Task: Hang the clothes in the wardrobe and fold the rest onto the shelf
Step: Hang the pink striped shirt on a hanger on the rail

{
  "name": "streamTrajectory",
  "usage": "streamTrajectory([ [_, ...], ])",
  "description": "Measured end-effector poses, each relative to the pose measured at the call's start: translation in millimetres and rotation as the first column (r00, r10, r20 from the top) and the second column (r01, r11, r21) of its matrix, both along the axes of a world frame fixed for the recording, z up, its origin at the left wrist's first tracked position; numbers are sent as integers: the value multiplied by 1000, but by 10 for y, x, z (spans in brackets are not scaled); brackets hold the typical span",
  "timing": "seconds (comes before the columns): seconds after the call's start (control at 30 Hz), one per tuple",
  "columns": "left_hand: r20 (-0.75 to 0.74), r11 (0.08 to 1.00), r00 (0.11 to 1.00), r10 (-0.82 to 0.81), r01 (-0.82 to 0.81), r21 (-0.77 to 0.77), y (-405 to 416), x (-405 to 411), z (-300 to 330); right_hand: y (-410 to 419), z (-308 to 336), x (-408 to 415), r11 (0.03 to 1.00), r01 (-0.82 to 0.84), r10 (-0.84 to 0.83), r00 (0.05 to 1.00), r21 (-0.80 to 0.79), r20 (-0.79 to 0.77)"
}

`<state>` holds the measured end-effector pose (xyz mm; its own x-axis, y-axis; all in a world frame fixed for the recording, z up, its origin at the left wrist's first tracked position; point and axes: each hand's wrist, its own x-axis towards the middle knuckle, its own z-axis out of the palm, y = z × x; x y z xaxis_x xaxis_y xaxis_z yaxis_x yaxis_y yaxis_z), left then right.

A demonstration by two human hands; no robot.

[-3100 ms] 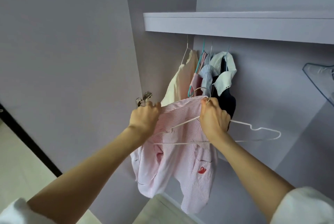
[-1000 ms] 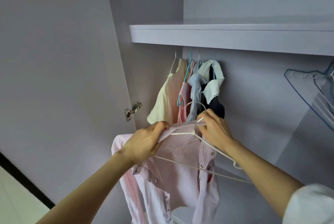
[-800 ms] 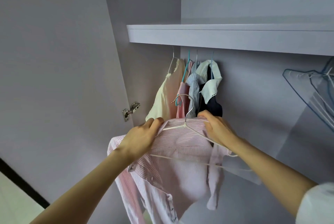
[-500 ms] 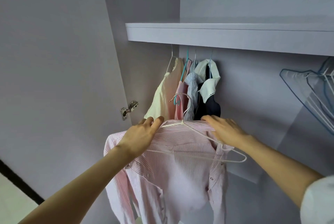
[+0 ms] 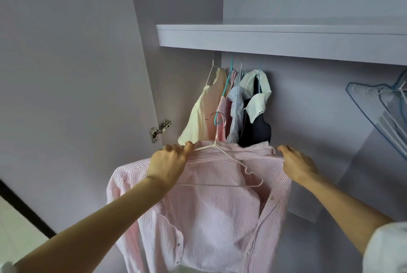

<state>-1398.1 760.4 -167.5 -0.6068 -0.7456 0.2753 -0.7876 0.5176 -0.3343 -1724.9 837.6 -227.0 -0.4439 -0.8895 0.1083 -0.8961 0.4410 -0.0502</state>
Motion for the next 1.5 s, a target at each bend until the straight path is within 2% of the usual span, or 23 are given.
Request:
streamTrajectory([
  [0.07,37,998,999,12,-9,-68,26,-34,47,-10,27,7,999,43,-42,998,-24,55],
  [0.2,-35,992,993,117,-115,51,-147,-64,-37,-16,186,141,975,136,-86,960,-174,265],
  [0.27,-115,984,979,168,-160,79,-199,-37,-43,6,268,280,935,157,-51,947,-318,317],
  [0.33,-235,977,954,185,-154,146,-216,-14,-32,43,299,419,907,94,78,920,-410,384],
  [0.37,-296,976,936,189,-145,162,-233,3,-31,66,287,487,926,6,171,885,-378,433],
  [0.43,-388,981,905,174,-127,145,-242,-5,5,138,263,600,956,-242,293,743,-167,601],
  [0.5,-453,991,883,123,-81,111,-227,-27,26,182,252,641,911,-409,236,602,41,763],
  [0.53,-482,995,872,85,-45,93,-210,-37,30,181,261,642,911,-409,223,598,55,770],
  [0.57,-505,997,862,45,-6,79,-191,-45,38,164,274,641,934,-357,262,644,-20,719],
  [0.6,-522,997,853,8,32,68,-173,-50,48,145,314,643,952,-267,303,733,-153,609],
  [0.67,-549,994,835,-47,95,59,-145,-52,77,106,440,650,864,-149,326,894,-481,308],
  [0.7,-555,991,829,-68,119,57,-135,-50,88,87,515,670,800,-187,342,923,-570,177],
  [0.77,-545,986,833,-94,153,64,-130,-39,98,22,618,720,762,-334,424,905,-555,39],
  [0.83,-525,980,844,-111,180,82,-139,-21,109,-52,676,775,755,-444,517,856,-483,22],
  [0.93,-477,971,871,-116,201,132,-166,11,130,-156,708,902,744,-490,589,802,-453,100],
  [1.0,-467,944,877,-116,244,223,-230,49,138,-192,657,1001,716,-496,631,762,-491,150],
  [1.07,-506,863,855,-115,338,376,-303,113,149,-192,547,1078,673,-463,649,744,-576,159],
  [1.17,-558,780,828,-50,382,496,-347,182,148,-158,418,1196,651,-434,614,783,-623,97],
  [1.23,-614,774,789,29,371,513,-345,173,130,-140,380,1274,620,-471,611,792,-628,10],
  [1.33,-698,780,714,63,401,480,-334,92,144,-147,360,1341,596,-514,602,794,-617,-79],
  [1.4,-608,781,792,54,346,520,-329,35,141,-148,383,1322,592,-475,574,815,-651,-72],
  [1.47,-427,774,903,47,237,587,-307,-12,103,-127,423,1279,583,-435,539,839,-686,-73],
  [1.5,-370,766,928,55,198,611,-294,-35,89,-110,443,1260,579,-426,528,846,-696,-78],
])
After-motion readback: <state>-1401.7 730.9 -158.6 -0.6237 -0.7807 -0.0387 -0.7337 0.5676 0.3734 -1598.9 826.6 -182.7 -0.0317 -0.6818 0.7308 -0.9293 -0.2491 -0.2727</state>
